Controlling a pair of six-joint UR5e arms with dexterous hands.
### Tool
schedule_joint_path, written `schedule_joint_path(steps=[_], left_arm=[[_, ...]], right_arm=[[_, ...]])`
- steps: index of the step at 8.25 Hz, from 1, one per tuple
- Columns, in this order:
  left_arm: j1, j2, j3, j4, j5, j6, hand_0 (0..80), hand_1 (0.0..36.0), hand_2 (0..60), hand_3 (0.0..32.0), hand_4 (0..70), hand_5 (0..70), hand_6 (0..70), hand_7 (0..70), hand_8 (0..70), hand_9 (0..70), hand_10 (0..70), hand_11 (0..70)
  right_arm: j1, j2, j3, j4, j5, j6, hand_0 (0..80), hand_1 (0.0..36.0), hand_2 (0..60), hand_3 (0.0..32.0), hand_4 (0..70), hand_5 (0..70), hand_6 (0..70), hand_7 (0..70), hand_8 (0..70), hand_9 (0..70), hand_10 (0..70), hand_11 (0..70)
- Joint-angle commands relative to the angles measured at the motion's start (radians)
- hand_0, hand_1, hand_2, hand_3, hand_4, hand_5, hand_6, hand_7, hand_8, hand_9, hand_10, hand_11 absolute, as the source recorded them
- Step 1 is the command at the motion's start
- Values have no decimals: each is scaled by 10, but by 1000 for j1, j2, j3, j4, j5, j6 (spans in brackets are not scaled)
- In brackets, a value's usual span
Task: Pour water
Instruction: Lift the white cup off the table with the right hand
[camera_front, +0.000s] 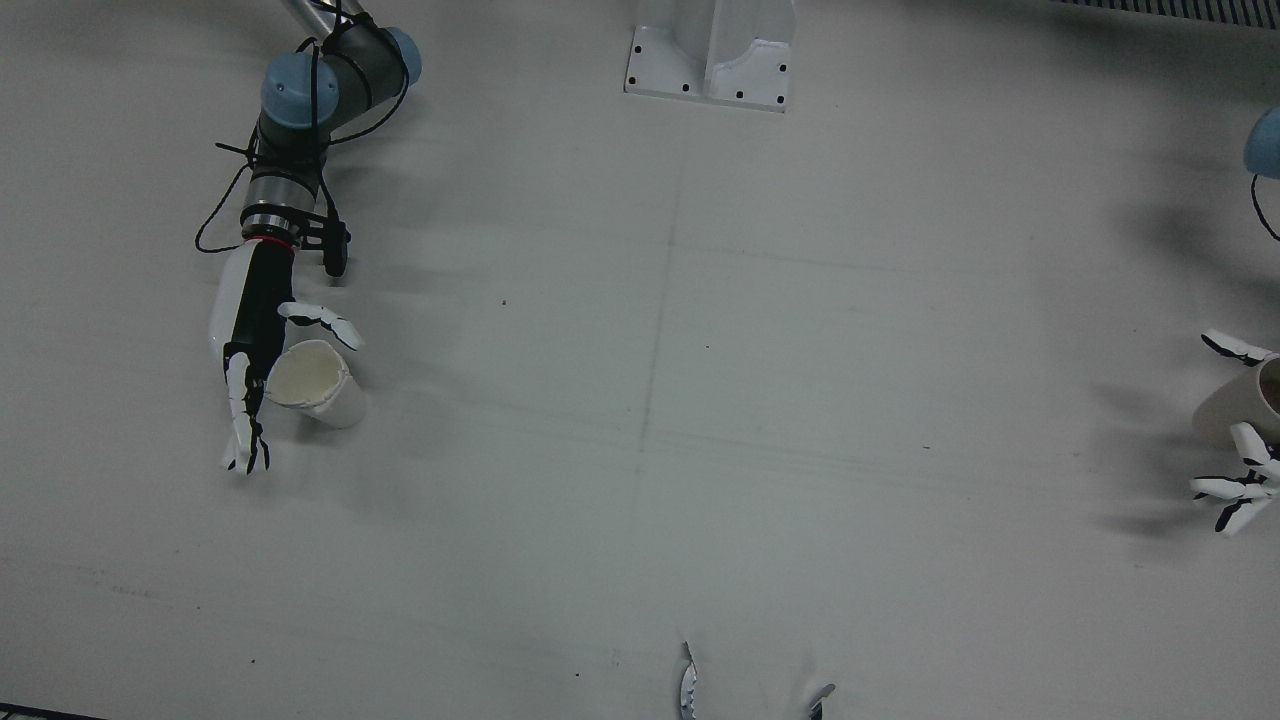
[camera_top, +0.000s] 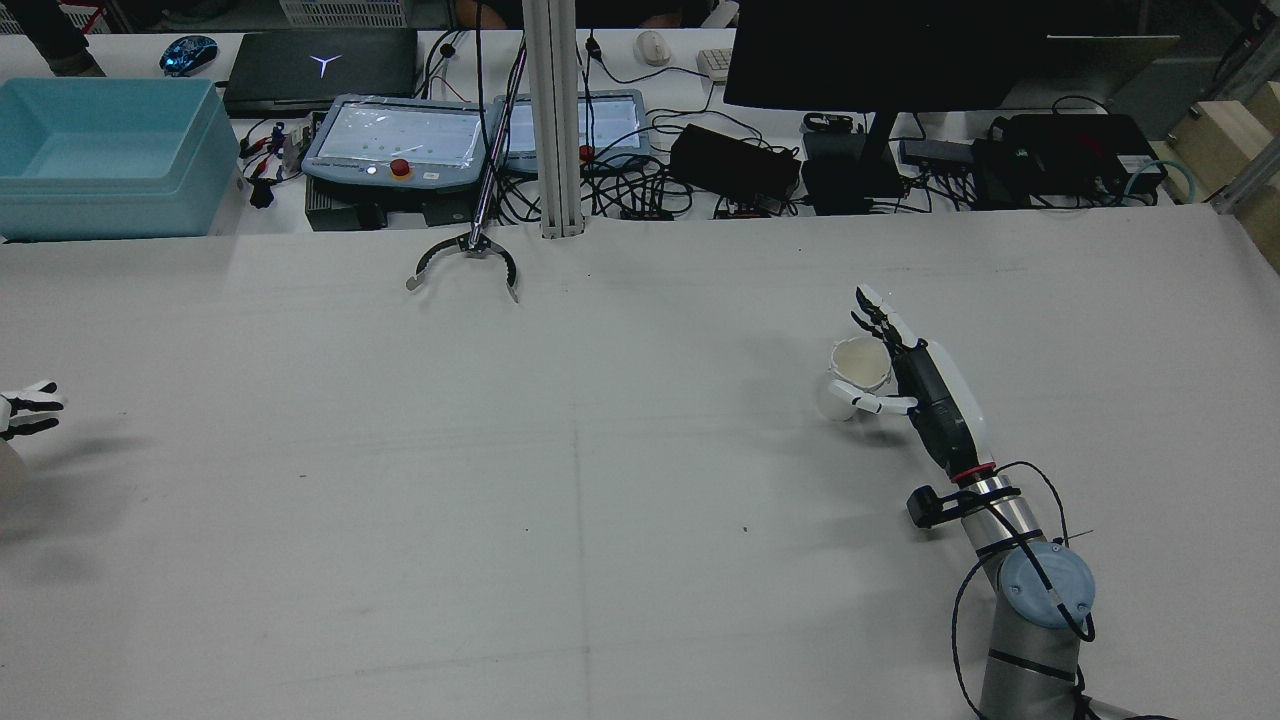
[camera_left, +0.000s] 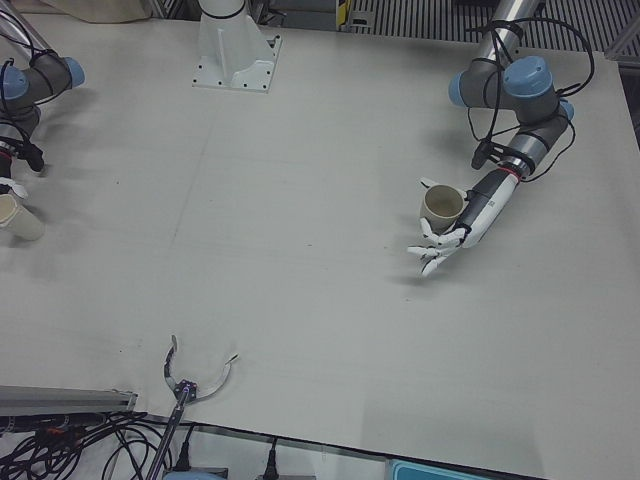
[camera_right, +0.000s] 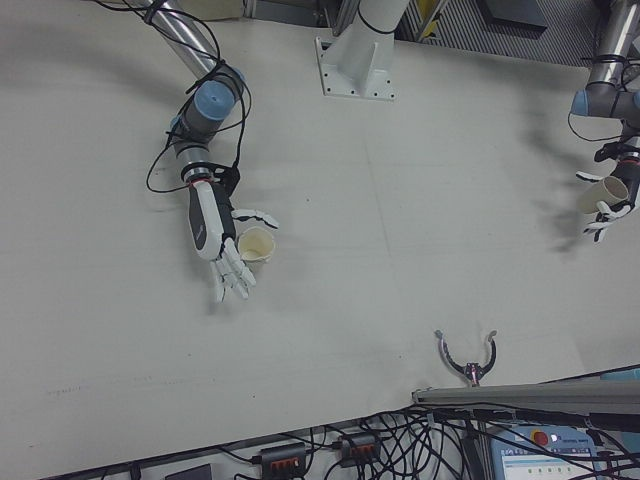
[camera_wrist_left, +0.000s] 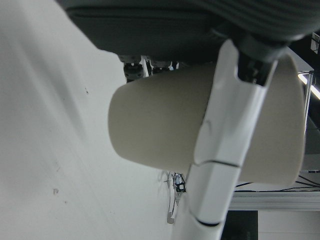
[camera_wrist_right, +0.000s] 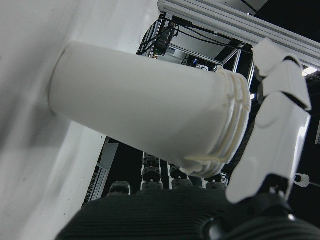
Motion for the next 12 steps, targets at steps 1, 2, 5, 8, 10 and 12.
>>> schedule_joint_path(steps=[1,2,5,8,10,12], left_arm=[[0,-4,0,2,0,0,800,226,0,0,700,700,294,221,111,49,114,182],[2,-4,2,0,0,2,800,227,0,0,700,700,294,221,111,49,115,182],[0,-7,6,0,0,0,800,226,0,0,700,700,293,221,110,49,114,181],[2,-8,8,2,2,0,800,230,0,0,700,700,292,220,110,49,114,182],[2,-8,8,2,0,2,800,228,0,0,700,700,293,220,111,49,114,181],[2,-8,8,0,0,0,800,229,0,0,700,700,294,219,112,50,114,182]], right_arm=[[-1,3,-10,2,0,1,484,189,216,58,0,88,129,34,117,120,0,0],[-1,4,-14,2,0,1,485,187,212,56,0,88,128,31,120,123,0,0],[-5,6,-27,2,0,1,485,187,210,48,0,88,128,31,121,125,0,0],[-14,7,-27,2,0,-1,485,186,210,46,0,90,138,39,125,129,0,0],[-27,7,-27,2,0,-4,486,185,211,54,0,93,148,43,135,141,0,0],[-31,13,-27,2,1,-5,490,187,223,56,0,111,218,102,199,215,0,0]])
